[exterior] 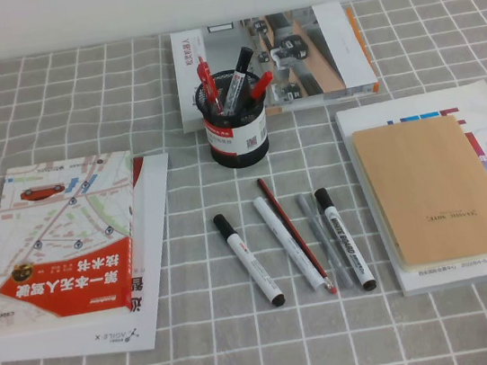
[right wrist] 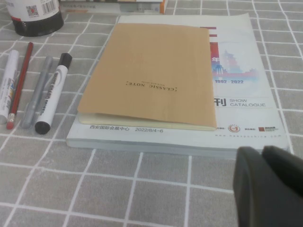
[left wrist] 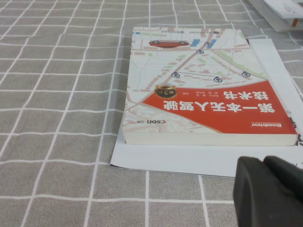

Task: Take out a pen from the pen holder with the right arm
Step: 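Take a marker out of the pen holder and lay it on the table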

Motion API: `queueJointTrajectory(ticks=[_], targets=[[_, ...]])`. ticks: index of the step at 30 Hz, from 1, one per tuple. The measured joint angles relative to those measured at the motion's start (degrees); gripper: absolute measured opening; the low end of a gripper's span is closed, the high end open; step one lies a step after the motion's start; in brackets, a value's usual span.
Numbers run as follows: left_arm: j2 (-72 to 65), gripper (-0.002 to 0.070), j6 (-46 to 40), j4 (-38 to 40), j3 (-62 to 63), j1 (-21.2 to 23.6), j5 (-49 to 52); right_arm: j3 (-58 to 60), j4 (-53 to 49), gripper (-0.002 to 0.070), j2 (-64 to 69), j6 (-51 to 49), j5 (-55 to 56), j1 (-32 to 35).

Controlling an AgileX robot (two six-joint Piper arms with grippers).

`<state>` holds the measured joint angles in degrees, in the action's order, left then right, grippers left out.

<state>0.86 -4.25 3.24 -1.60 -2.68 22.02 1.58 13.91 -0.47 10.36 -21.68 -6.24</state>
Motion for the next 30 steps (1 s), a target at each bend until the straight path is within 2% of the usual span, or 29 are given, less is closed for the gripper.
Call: queueJointTrajectory(ticks=[26, 30], targets=[[0.00, -0.0004, 0.00, 0.00, 0.00, 0.00, 0.00, 0.00, 0.00, -0.0013, 0.00, 0.00, 0.00, 0.00], [0.00, -0.0004, 0.00, 0.00, 0.00, 0.00, 0.00, 0.00, 2.36, -0.0013, 0.00, 0.00, 1.92, 0.00]])
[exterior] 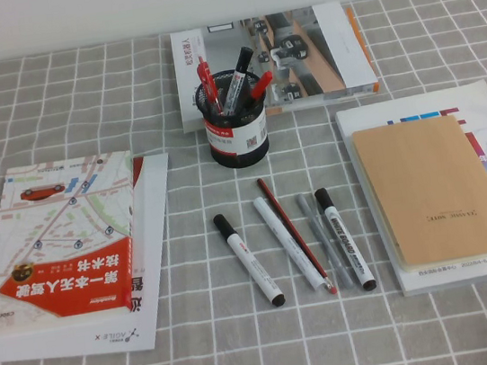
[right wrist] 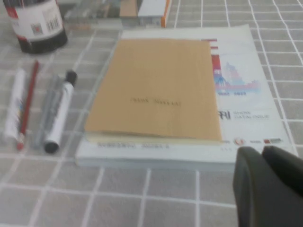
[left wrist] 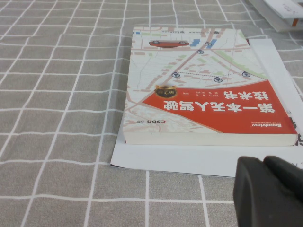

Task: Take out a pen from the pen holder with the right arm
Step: 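Take a marker out of the pen holder and lay it on the table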

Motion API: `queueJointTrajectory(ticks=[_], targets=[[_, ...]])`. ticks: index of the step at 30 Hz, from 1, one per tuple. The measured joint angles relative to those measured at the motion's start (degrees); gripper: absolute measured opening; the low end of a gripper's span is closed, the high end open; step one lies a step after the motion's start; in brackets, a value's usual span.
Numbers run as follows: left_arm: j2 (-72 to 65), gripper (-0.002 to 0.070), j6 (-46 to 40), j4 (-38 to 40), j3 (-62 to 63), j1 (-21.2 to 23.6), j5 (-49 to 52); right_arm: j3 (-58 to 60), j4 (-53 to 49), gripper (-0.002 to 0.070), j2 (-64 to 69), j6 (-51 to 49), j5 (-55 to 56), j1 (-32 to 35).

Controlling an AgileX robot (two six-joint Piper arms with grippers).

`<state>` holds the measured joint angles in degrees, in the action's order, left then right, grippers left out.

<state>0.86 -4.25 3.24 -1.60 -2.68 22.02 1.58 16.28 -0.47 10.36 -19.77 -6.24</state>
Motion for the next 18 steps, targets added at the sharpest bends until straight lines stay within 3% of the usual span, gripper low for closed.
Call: queueJointTrajectory(ticks=[18], targets=[[0.00, -0.0004, 0.00, 0.00, 0.00, 0.00, 0.00, 0.00, 36.67, -0.0013, 0.00, 0.00, 9.59, 0.00]])
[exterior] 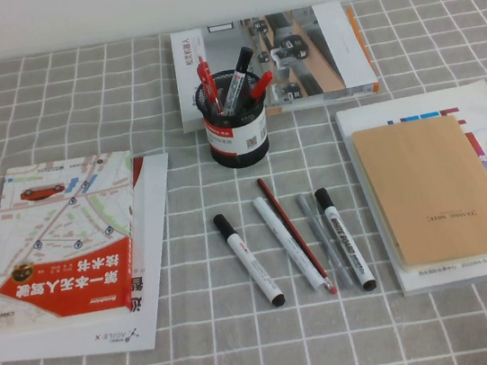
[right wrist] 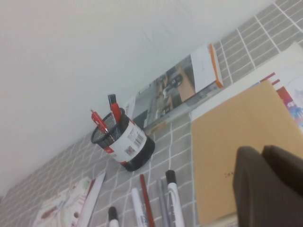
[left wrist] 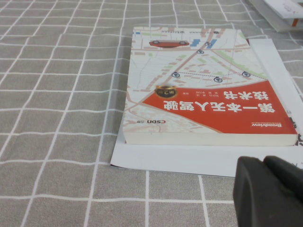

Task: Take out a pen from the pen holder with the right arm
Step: 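Take a marker out of the pen holder and lay it on the table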

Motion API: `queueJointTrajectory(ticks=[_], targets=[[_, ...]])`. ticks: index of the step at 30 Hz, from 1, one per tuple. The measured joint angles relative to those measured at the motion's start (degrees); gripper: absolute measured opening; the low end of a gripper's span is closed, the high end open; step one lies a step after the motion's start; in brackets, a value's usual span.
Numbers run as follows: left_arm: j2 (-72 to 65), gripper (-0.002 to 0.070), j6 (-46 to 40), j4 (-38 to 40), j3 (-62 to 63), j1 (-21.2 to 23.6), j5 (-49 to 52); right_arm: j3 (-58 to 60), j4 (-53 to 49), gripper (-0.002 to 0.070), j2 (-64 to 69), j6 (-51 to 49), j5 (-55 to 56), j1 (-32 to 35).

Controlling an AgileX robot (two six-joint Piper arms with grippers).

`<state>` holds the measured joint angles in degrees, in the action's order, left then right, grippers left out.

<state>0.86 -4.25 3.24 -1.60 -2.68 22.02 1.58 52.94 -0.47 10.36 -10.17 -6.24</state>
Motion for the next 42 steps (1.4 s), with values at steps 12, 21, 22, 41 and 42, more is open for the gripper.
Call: queueJointTrajectory(ticks=[12, 21, 22, 41, 42], targets=[[0.00, -0.0004, 0.00, 0.00, 0.00, 0.00, 0.00, -4.01, 1.01, -0.0013, 3.10, 1.15, -3.39, 0.00], [0.00, -0.0004, 0.00, 0.00, 0.00, 0.00, 0.00, -19.42, -0.87, -0.0013, 26.20, 11.17, -15.21, 0.00], [0.00, -0.0004, 0.00, 0.00, 0.00, 0.00, 0.00, -21.10, -1.10, -0.0012, 29.29, 12.48, -16.39, 0.00], [0.00, -0.0004, 0.00, 0.00, 0.00, 0.00, 0.00, -42.25, 3.14, -0.0013, 69.81, 29.38, 2.62, -24.51], [0.00, -0.0004, 0.00, 0.00, 0.00, 0.00, 0.00, -42.76, 3.37, -0.0013, 71.38, 29.49, 6.88, -26.65]])
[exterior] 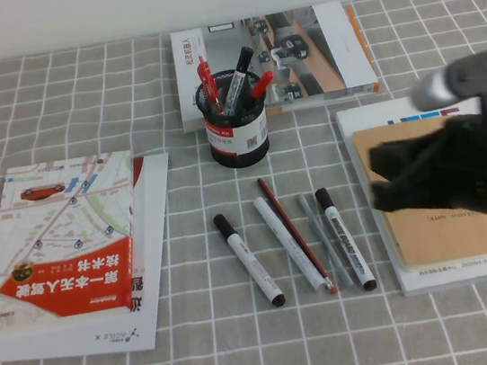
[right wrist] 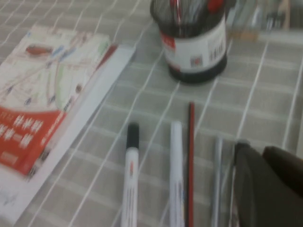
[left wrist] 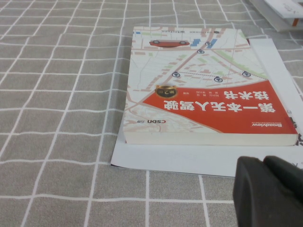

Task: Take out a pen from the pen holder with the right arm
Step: 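Take a marker out of the pen holder and lay it on the table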

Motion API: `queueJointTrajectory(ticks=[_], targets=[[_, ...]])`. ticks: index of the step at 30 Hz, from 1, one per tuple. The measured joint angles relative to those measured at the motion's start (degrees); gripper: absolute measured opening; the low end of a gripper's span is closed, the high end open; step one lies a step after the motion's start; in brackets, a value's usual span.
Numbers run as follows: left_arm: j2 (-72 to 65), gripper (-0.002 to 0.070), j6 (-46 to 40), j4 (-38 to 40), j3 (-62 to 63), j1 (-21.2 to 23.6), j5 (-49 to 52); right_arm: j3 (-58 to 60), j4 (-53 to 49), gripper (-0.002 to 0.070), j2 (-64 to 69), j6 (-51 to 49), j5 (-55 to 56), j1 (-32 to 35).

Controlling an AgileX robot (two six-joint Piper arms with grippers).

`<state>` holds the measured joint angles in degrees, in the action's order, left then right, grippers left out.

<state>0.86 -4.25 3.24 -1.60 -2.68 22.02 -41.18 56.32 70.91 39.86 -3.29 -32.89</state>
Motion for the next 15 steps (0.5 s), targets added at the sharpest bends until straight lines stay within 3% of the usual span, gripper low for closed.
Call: queueJointTrajectory(ticks=[4, 7, 15], targets=[[0.00, -0.0004, 0.00, 0.00, 0.00, 0.00, 0.00, -2.58, -0.34, -0.0011, 5.80, 0.13, 12.81, -7.87], [0.00, -0.0004, 0.00, 0.00, 0.00, 0.00, 0.00, -5.23, -2.88, -0.0006, 9.62, 0.13, 15.49, -10.68], [0.00, -0.0004, 0.00, 0.00, 0.00, 0.00, 0.00, -11.42, -8.32, 0.0041, 15.55, -1.40, 17.70, -11.88]])
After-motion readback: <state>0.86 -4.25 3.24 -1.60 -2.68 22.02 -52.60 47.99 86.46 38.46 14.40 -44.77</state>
